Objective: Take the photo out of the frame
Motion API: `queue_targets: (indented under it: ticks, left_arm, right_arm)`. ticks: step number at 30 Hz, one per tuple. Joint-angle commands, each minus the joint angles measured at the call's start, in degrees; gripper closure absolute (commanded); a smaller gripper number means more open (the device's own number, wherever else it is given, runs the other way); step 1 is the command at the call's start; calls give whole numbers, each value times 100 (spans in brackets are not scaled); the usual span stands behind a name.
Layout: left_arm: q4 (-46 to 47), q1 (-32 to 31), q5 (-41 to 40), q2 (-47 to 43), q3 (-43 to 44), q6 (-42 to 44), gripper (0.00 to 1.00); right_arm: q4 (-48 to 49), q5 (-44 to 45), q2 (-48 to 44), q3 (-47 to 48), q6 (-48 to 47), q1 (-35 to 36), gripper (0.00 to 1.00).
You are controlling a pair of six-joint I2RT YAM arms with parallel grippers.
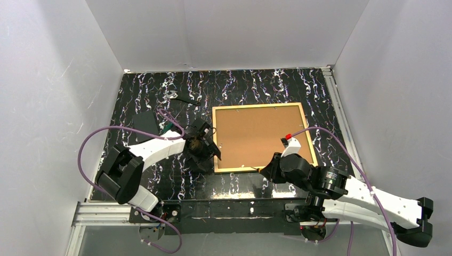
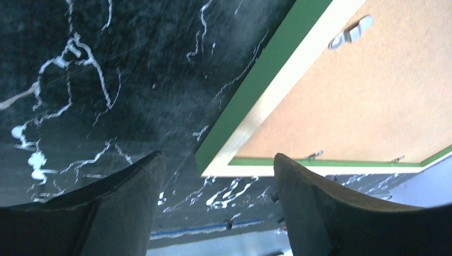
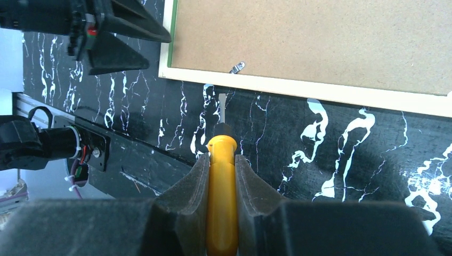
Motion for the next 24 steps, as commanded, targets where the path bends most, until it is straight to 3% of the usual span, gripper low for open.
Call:
queue_targets:
  ticks: [1, 7, 13, 14, 19, 24]
  left_arm:
    - [-147, -70, -451, 459, -68, -126, 32]
    - [-95, -148, -423, 739, -5, 543, 53]
    - [-1309, -115, -463, 1279, 958, 2005, 89]
    - [-1550, -79, -548, 1407, 1200, 2322, 100]
    - [-2525, 297, -600, 2184, 2561, 4042, 100]
    - [-2739, 576, 127, 3040, 3805, 5606, 100]
  right_arm:
    - [240, -5, -97, -44, 152, -14, 99]
    - [341, -63, -167, -197, 250, -16, 99]
    - [380, -63, -255, -191, 178, -2, 99]
    - [395, -66, -260, -211, 155, -11, 99]
    - [434, -114, -178, -226, 109, -7, 99]
    - [616, -137, -59, -256, -3, -6, 99]
